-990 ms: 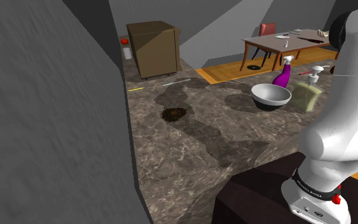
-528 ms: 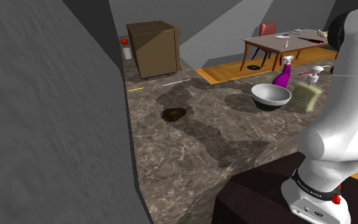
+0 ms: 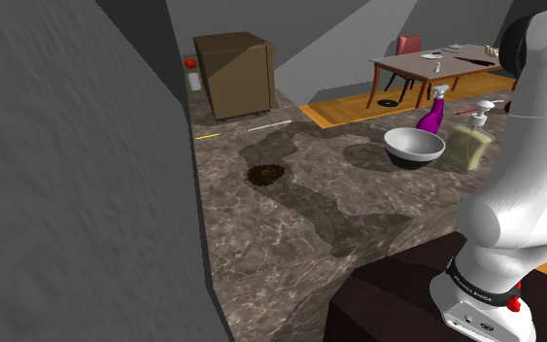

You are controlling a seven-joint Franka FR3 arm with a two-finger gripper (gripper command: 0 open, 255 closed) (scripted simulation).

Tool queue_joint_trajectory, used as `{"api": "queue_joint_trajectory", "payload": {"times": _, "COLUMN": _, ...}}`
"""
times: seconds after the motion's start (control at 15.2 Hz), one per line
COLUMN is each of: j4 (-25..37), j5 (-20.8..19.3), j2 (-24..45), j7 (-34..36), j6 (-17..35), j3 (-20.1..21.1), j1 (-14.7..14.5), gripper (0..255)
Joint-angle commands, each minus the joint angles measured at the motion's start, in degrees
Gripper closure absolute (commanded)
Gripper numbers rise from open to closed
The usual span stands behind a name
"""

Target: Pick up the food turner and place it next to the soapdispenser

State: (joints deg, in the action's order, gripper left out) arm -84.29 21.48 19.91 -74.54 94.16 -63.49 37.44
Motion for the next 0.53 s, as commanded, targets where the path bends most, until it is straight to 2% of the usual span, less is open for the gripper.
{"api": "queue_joint_trajectory", "payload": {"times": 0.0, "j4": -2.1, "j5": -0.19, "j2": -0.3, "j7": -0.16, "j6": 1.86, "j3": -0.12, "j1": -0.7, "gripper": 255}}
{"api": "queue_joint_trajectory", "payload": {"times": 0.46, "j4": -7.82, "j5": 0.01, "j2": -0.39, "j7": -0.81, "j6": 7.25, "j3": -0.05, "j1": -2.08, "gripper": 255}}
